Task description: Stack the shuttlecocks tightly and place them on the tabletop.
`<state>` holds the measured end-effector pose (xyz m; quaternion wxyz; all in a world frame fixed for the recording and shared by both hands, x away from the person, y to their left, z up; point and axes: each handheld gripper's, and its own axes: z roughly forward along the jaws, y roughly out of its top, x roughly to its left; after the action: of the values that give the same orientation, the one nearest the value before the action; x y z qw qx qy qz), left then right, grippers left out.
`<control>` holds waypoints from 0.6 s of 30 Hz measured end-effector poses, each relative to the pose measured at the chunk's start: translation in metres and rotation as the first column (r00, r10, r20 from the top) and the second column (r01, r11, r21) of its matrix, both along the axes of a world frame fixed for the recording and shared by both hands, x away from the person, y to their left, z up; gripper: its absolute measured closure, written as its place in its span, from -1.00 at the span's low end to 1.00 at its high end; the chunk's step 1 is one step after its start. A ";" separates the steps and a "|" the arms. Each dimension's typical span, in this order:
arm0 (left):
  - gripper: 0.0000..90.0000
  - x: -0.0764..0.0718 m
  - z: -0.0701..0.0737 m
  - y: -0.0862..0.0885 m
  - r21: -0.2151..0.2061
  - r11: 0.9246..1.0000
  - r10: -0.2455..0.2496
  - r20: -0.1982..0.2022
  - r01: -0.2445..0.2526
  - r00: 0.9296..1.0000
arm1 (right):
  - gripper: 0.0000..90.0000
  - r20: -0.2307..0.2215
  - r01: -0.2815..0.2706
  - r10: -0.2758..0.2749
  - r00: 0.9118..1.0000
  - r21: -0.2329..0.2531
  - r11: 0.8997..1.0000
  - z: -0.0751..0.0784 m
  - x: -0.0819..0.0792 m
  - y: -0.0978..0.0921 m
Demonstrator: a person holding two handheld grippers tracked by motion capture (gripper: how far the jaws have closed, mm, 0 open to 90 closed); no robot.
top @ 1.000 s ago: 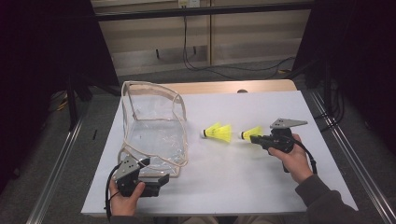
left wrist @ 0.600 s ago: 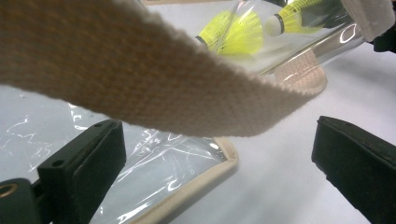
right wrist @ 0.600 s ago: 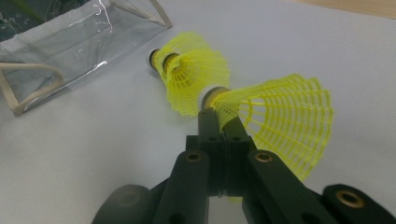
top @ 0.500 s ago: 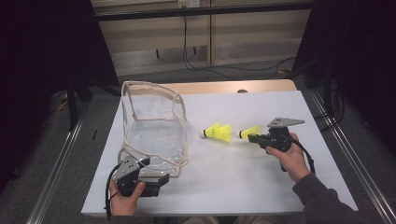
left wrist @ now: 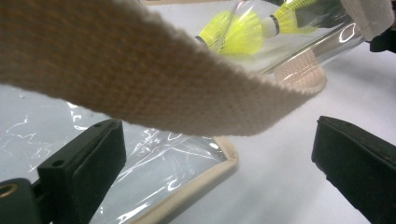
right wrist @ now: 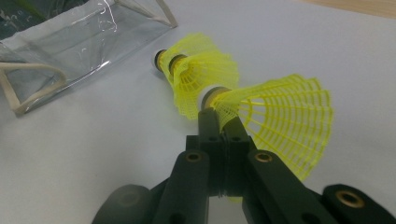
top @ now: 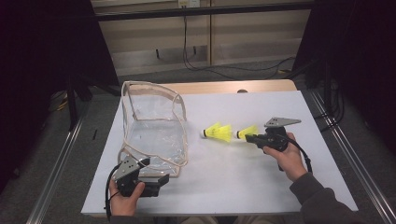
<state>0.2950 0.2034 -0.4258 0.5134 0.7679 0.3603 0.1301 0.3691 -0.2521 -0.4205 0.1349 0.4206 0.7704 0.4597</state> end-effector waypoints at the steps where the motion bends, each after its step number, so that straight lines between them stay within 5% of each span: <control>1: -0.94 0.000 0.000 0.000 0.000 1.000 0.000 0.000 0.000 1.000 | 0.99 0.002 -0.001 0.001 1.000 0.002 1.000 0.000 0.000 0.000; 18: -0.94 0.000 0.000 0.000 -0.001 1.000 -0.001 0.000 0.001 1.000 | 0.99 0.003 0.003 -0.003 1.000 0.010 1.000 0.000 0.003 0.005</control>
<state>0.2952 0.2035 -0.4259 0.5139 0.7678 0.3600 0.1298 0.3719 -0.2475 -0.4208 0.1344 0.4217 0.7674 0.4640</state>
